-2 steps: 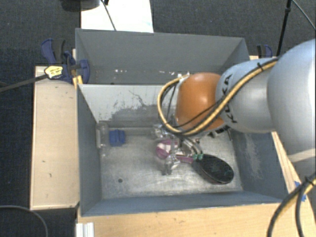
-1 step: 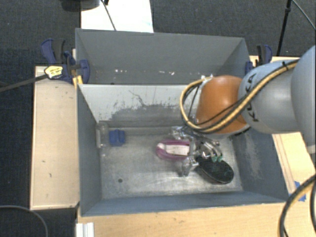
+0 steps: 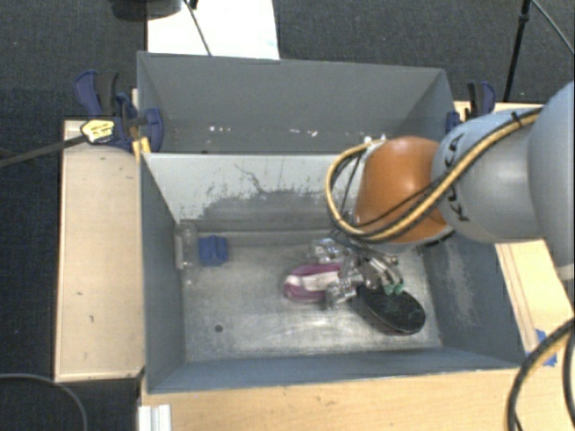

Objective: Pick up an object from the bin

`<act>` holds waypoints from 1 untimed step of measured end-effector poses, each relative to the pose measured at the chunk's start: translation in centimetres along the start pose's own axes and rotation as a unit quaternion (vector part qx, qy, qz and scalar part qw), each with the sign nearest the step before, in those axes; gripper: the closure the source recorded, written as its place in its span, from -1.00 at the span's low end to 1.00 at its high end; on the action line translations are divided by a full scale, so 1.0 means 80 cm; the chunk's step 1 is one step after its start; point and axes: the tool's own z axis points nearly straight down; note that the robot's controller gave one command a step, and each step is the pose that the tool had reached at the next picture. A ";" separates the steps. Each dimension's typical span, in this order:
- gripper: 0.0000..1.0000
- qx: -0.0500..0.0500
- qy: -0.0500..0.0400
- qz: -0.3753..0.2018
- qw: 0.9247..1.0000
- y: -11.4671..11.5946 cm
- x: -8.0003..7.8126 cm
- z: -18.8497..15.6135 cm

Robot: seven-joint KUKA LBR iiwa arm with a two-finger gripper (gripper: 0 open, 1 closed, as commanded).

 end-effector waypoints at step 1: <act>1.00 0.001 -0.005 0.009 1.000 -0.034 -0.001 -0.194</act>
Offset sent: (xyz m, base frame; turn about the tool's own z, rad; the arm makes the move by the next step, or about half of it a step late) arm 0.0042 -0.0253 0.1502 0.0121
